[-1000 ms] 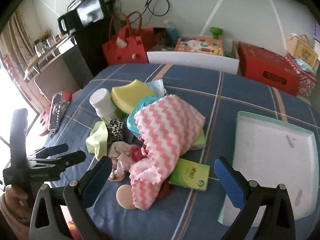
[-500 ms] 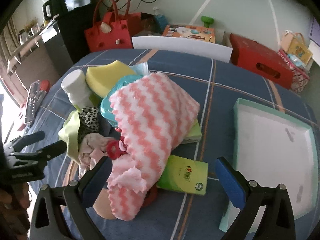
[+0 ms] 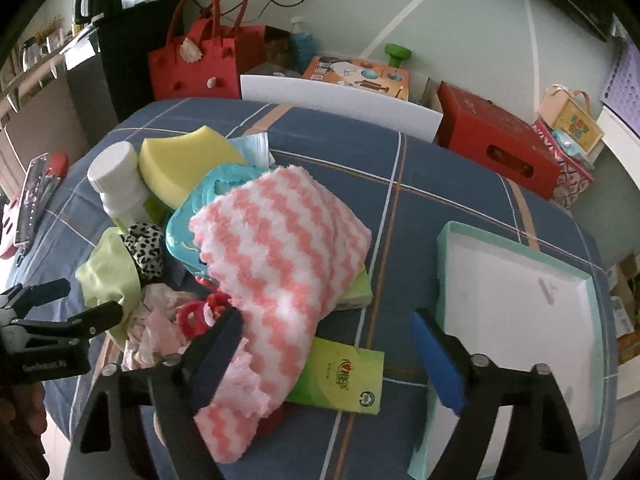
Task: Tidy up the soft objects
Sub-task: 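Reach the right gripper to the pink zigzag towel while the left gripper approaches the green cloth, then lift the pink towel with the right gripper while the left gripper lifts the green cloth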
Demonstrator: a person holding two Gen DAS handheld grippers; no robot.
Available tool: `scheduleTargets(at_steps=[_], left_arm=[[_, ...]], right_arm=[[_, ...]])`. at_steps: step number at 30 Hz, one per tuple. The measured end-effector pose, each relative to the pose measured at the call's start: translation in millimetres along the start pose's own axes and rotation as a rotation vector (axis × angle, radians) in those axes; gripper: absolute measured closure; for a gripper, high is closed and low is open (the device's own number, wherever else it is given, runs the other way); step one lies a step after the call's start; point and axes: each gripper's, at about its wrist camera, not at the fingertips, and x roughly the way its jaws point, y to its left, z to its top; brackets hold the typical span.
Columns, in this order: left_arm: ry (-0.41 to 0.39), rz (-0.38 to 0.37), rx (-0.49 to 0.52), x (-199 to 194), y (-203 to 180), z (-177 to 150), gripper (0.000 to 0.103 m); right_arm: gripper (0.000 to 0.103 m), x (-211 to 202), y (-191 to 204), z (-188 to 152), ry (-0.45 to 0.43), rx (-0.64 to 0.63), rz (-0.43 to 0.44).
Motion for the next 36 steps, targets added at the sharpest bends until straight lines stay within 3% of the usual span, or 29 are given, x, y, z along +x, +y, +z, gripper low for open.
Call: scheduleTargets(at_steps=[3,7,19,23,25,36], left_arm=[[0.008,-0.002,-0.003,5.0,-2.3,-0.3,0.0],[0.013,-0.003,-0.011,8.0,-1.7,0.0,0.008],[0.008,-0.027,-0.042,6.4,-1.5,-9.2,0.066],[-0.005,-0.011,-0.055,0.9,-2.5,-11.5,0.085],[-0.019,-0.007,-0.067,-2.0,-1.4,-11.3,0.09],[-0.128,0.022,-0.086,-53.6,-8.4,-14.2,0.096]], right_arm=[[0.027,2.1,-0.9,-2.3,-0.006,0.001,-0.015],[0.048,3.1,-4.0,-3.0,-0.018,0.013,0.014],[0.087,5.3,-6.9,-7.9,-0.039,0.01,0.053],[0.091,0.7,-10.0,-8.3,-0.055,0.014,0.054],[0.092,-2.0,-11.6,-8.2,-0.065,0.015,0.052],[0.094,-33.6,-21.2,-0.3,-0.172,0.029,0.073]])
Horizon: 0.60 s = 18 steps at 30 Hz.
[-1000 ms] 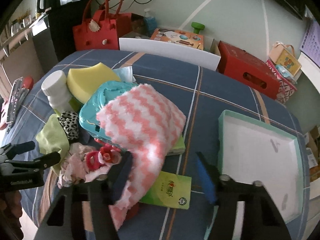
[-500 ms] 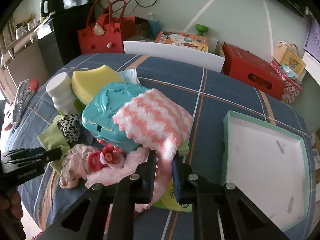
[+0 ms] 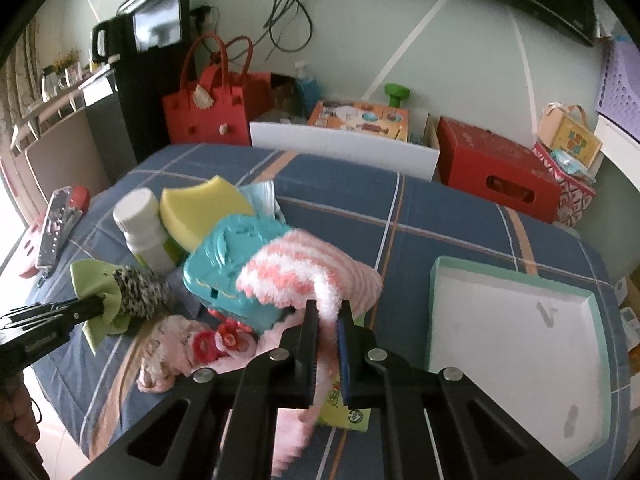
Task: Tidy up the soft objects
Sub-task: 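Lift the pink towel with the right gripper while the left gripper lifts the green cloth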
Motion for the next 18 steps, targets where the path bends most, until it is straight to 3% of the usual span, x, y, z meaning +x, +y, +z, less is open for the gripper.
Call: scheduleTargets(at_steps=[18], left_arm=[[-0.166,-0.032,0.045,-80.6,-21.3,35.3,0.097]], right_arm=[[0.095,-74.5,-23.8,22.1,-0.247,0.082,0.002]])
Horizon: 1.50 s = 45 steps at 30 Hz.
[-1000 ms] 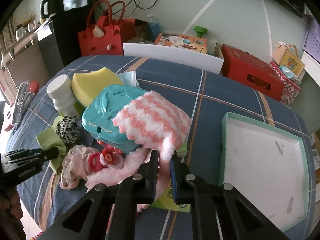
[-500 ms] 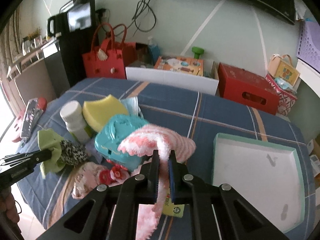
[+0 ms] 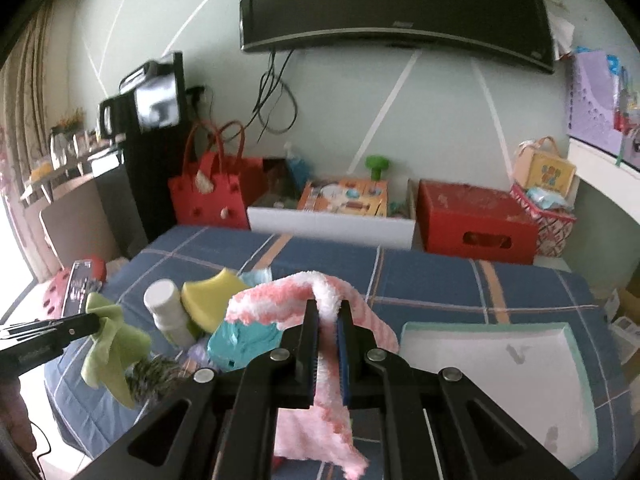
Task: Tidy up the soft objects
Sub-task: 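Lift the pink towel with the right gripper while the left gripper lifts the green cloth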
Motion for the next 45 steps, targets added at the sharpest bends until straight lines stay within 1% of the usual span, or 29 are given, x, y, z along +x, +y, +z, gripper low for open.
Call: scheduleTargets(at_steps=[4,9,11,16,19,22,24,26,28,30,32,34,37,38,39,40,41,42,43,45], left_arm=[[-0.036,-0.011,0.021,-15.7,-9.2,10.1,0.097],[-0.102,-0.026,0.089,-36.0,-33.3,25.8,0.097],[-0.102,-0.017,0.11,-34.7,-38.9,26.0,0.097],[0.009,-0.006,0.109,-1.7,-36.0,6.9,0.097],[0.101,0.005,0.107,27.4,-32.4,-11.1,0.097],[0.152,0.003,0.129,44.3,-37.3,-25.8,0.096],[0.182,-0.003,0.137,54.6,-41.2,-33.7,0.089],[0.215,-0.01,0.147,64.6,-46.6,-40.1,0.066],[0.235,-0.026,0.169,71.7,-56.0,-49.0,0.058],[0.245,-0.039,0.199,74.6,-65.4,-54.5,0.057],[0.257,-0.046,0.233,79.4,-76.3,-58.2,0.057],[0.27,-0.036,0.268,87.7,-86.6,-63.1,0.057],[0.291,-0.023,0.29,98.5,-93.5,-65.2,0.057],[0.298,-0.013,0.295,102.9,-95.1,-65.8,0.059],[0.305,0.001,0.296,107.3,-95.7,-66.7,0.062],[0.307,0.007,0.294,110.0,-95.6,-66.8,0.074],[0.31,0.01,0.29,112.7,-95.1,-66.9,0.084],[0.312,0.006,0.286,114.1,-94.6,-66.4,0.086],[0.313,0.0,0.281,115.3,-93.6,-66.0,0.092],[0.31,-0.008,0.272,114.2,-91.6,-65.8,0.094]], right_arm=[[0.095,-14.3,-13.1,6.8,-0.042,0.026,-0.027],[0.095,-30.6,-38.5,13.4,-0.085,0.078,-0.074],[0.095,-34.2,-48.7,13.1,-0.088,0.099,-0.092],[0.095,-29.2,-70.6,8.4,-0.047,0.141,-0.138],[0.095,-25.4,-78.0,4.8,-0.025,0.146,-0.163],[0.095,-21.2,-82.8,2.3,-0.007,0.147,-0.189],[0.095,-18.8,-86.0,0.8,0.005,0.155,-0.193],[0.095,-19.2,-88.4,-0.1,0.008,0.161,-0.197],[0.095,-20.9,-90.6,0.2,0.003,0.165,-0.199],[0.095,-23.6,-92.4,0.1,-0.003,0.172,-0.2],[0.095,-24.5,-94.0,0.5,-0.005,0.177,-0.201],[0.095,-25.2,-95.3,0.6,-0.006,0.182,-0.201],[0.095,-25.3,-97.3,0.3,-0.004,0.188,-0.201],[0.095,-25.3,-98.1,0.3,-0.003,0.19,-0.2],[0.095,-25.1,-98.9,0.3,-0.002,0.192,-0.2],[0.095,-24.9,-99.1,0.1,-0.001,0.193,-0.2],[0.095,-24.6,-99.6,0.0,0.0,0.195,-0.2],[0.095,-24.1,-99.2,0.3,0.001,0.196,-0.2],[0.095,-23.9,-99.6,-0.1,0.002,0.198,-0.199],[0.095,-23.3,-100.4,-0.7,0.004,0.201,-0.199]])
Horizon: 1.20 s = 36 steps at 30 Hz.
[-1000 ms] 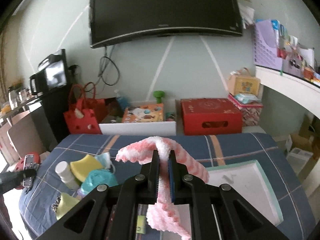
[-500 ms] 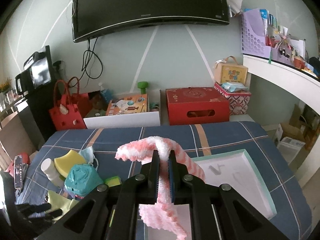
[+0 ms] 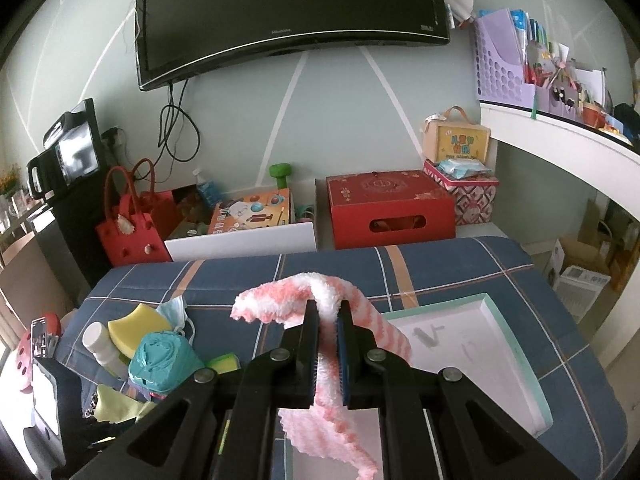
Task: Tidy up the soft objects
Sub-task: 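Lift the pink towel with the right gripper while the left gripper lifts the green cloth, then lower the pink towel into the tray with the right gripper while the left gripper drops the green cloth there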
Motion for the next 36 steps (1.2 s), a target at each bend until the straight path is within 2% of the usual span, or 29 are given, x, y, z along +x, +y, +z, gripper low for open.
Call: scheduleTargets(at_steps=[5,11,15,20,26,32,36], left_arm=[[-0.054,-0.008,-0.026,-20.1,11.7,8.2,0.098],[-0.233,-0.032,-0.011,-94.4,18.3,33.6,0.098],[-0.349,-0.06,0.037,-147.4,6.0,59.6,0.098],[-0.424,-0.124,0.126,-185.2,-34.2,94.7,0.098],[-0.45,-0.179,0.248,-186.2,-106.2,116.7,0.098],[-0.404,-0.264,0.305,-161.5,-167.3,133.0,0.098],[-0.358,-0.315,0.307,-139.2,-193.4,132.0,0.098]], right_arm=[[0.095,-5.2,-3.1,1.9,-0.022,0.013,0.0],[0.095,-25.8,-13.0,12.0,-0.103,0.037,-0.005],[0.095,-37.7,-25.4,17.9,-0.141,0.055,-0.026],[0.095,-40.0,-52.1,21.2,-0.15,0.096,-0.111],[0.095,-36.9,-93.9,19.4,-0.135,0.152,-0.203],[0.094,-28.0,-122.3,15.7,-0.118,0.2,-0.23],[0.094,-17.6,-132.6,11.7,-0.093,0.22,-0.225]])
